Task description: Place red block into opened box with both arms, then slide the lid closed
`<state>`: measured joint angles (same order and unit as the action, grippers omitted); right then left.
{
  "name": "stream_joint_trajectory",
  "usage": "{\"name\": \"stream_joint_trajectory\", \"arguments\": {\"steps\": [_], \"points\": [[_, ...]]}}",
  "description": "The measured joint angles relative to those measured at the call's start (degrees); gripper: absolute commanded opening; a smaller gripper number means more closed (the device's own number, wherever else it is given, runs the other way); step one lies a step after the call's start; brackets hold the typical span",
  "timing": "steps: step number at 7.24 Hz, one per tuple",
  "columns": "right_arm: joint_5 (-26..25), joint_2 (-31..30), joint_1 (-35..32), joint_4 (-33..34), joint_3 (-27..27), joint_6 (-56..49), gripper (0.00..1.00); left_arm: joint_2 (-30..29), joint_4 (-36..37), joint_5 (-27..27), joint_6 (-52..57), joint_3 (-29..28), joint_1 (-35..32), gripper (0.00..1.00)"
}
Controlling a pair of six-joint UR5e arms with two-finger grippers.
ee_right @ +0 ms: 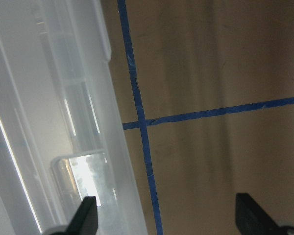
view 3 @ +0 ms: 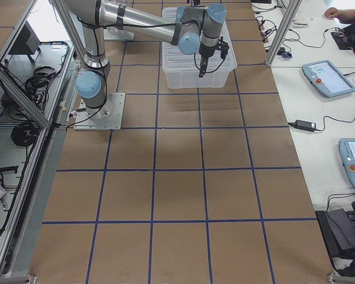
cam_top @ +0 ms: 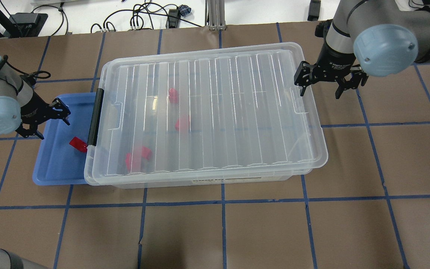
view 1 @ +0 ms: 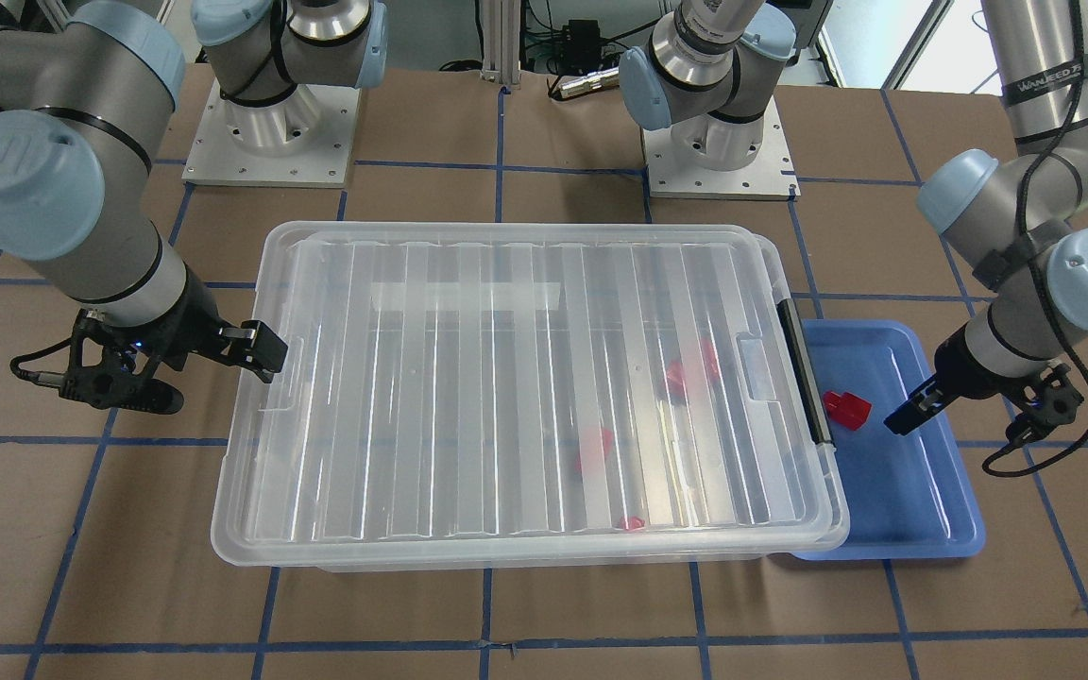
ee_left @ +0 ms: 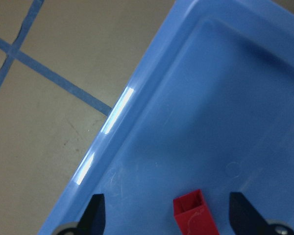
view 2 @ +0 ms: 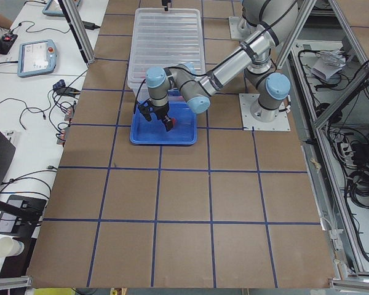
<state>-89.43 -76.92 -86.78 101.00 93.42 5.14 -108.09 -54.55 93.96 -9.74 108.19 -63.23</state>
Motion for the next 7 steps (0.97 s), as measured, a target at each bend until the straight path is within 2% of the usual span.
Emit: {"name": "stream_joint_trajectory", "arguments": {"steps": [2,5,6,7], "points": [[0.0,1.1,0.2,0.4,0.0,0.1,1.0,-0.2,5.3,-1.6,-2.0,3.8,-0.4,0.91],[-0.1,1.6,1.5,2.0,-0.2,-0.2,1.0,-0.6,7.8,-3.2,-3.6,6.5,-0.3,0.9],[-0.1,1.7,2.0,2.1,-0.3,-0.3,1.0,-0.7,7.9,-3.2,-3.9,6.8,-0.3,0.81],[0.0,1.7,2.7,2.1,-0.4,-0.8,1.0,-0.8,7.9,-3.3,-4.0,6.9,-0.2,0.81]]}}
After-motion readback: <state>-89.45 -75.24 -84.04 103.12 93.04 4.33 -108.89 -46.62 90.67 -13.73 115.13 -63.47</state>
